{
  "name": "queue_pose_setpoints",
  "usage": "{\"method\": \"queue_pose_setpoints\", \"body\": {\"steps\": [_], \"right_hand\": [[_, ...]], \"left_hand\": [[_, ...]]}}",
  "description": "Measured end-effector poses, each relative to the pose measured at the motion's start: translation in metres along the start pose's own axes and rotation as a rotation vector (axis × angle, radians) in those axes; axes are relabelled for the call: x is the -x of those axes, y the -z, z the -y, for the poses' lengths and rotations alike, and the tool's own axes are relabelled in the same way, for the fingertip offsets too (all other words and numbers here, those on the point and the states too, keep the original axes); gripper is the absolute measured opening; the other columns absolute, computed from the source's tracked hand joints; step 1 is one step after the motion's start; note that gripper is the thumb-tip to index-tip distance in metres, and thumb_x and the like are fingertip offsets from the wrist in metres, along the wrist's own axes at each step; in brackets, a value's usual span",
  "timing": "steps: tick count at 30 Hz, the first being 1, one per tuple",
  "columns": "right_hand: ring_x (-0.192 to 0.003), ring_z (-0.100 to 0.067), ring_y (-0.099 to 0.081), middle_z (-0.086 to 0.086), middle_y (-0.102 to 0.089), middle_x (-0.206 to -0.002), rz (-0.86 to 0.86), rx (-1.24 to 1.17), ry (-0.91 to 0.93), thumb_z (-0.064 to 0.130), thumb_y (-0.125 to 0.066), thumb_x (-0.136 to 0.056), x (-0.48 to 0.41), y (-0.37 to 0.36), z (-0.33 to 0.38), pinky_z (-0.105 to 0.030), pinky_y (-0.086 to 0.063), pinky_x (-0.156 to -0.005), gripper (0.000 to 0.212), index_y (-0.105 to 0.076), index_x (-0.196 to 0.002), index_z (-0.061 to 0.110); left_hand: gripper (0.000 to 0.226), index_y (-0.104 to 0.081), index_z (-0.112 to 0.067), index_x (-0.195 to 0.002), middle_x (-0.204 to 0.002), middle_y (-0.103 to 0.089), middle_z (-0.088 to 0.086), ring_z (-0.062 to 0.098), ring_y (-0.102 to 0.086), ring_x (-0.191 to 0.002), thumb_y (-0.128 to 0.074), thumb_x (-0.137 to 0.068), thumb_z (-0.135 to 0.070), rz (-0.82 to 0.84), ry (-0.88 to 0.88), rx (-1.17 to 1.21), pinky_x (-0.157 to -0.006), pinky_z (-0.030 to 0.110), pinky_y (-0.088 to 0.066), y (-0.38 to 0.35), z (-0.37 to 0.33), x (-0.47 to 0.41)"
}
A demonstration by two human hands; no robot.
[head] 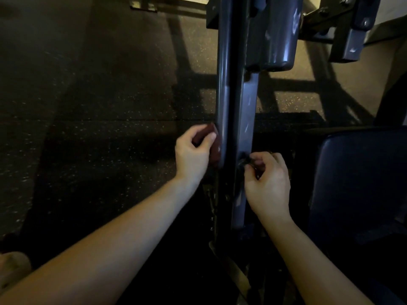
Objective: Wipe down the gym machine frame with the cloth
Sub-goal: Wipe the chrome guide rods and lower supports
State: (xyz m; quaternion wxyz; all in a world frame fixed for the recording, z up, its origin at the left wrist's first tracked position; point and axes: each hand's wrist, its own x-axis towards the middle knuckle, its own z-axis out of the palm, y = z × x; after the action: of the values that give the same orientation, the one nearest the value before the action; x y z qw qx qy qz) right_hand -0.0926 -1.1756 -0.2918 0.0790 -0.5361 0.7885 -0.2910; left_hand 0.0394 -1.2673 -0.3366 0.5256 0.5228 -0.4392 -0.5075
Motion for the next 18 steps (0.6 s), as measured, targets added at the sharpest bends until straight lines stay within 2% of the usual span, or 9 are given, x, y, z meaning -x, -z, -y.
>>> {"method": "queue_pose_setpoints", "body": {"steps": [3,6,8,12,15,18], "right_hand": [[-0.104,-0.007,-0.056,0.007,-0.053,-0.113,-0.006,0.024,-0.006,0.017,-0.069,-0.093,-0.001,-0.001,0.0,-0.009,-0.035,-0.081,0.028,-0.065,-0.12,0.02],[-0.104,-0.007,-0.056,0.007,-0.053,-0.114,-0.017,0.033,-0.004,0.018,-0.069,-0.093,-0.001,-0.002,0.002,-0.016,-0.041,-0.086,0.029,-0.064,-0.121,0.021],[-0.105,-0.008,-0.056,0.007,-0.053,-0.115,-0.021,0.031,-0.002,0.018,-0.069,-0.093,-0.001,-0.003,0.002,-0.022,-0.047,-0.089,0.029,-0.064,-0.122,0.021],[-0.104,-0.009,-0.057,0.008,-0.052,-0.113,-0.013,0.007,-0.005,0.019,-0.068,-0.093,-0.003,-0.002,0.002,-0.027,-0.05,-0.09,0.027,-0.065,-0.12,0.021],[-0.105,-0.01,-0.057,0.008,-0.052,-0.113,-0.023,0.021,0.002,0.019,-0.068,-0.093,-0.001,-0.003,0.002,-0.029,-0.052,-0.091,0.026,-0.065,-0.119,0.021],[-0.106,-0.008,-0.056,0.008,-0.053,-0.115,-0.032,0.024,-0.006,0.02,-0.068,-0.093,-0.001,-0.003,0.003,-0.031,-0.054,-0.092,0.028,-0.064,-0.12,0.023]], "left_hand": [[0.027,-0.071,-0.04,-0.101,-0.1,-0.075,-0.009,0.008,-0.071,-0.097,-0.071,-0.094,-0.013,0.058,0.181,-0.042,-0.098,0.041,-0.056,0.008,0.038,0.039],[0.02,-0.076,-0.028,-0.101,-0.096,-0.078,-0.004,0.012,-0.073,-0.094,-0.07,-0.094,-0.01,0.117,0.331,-0.039,-0.093,0.033,-0.058,0.017,0.051,0.069],[0.02,-0.076,-0.028,-0.098,-0.093,-0.077,-0.004,0.01,-0.073,-0.09,-0.071,-0.093,-0.009,0.073,0.277,-0.054,-0.085,0.028,-0.058,0.013,0.041,0.057],[0.012,-0.073,-0.017,-0.102,-0.092,-0.074,0.002,0.009,-0.073,-0.077,-0.072,-0.092,-0.01,-0.004,0.079,0.019,-0.07,0.026,-0.06,-0.003,-0.006,0.004],[0.013,-0.07,-0.025,-0.097,-0.091,-0.072,-0.003,0.006,-0.071,-0.082,-0.072,-0.093,-0.012,-0.036,-0.004,0.005,-0.074,0.025,-0.058,-0.007,-0.002,0.007],[0.017,-0.069,-0.028,-0.095,-0.09,-0.072,-0.006,0.004,-0.068,-0.087,-0.071,-0.093,-0.011,0.021,0.079,-0.084,-0.081,0.026,-0.055,0.001,0.041,0.049]]}}
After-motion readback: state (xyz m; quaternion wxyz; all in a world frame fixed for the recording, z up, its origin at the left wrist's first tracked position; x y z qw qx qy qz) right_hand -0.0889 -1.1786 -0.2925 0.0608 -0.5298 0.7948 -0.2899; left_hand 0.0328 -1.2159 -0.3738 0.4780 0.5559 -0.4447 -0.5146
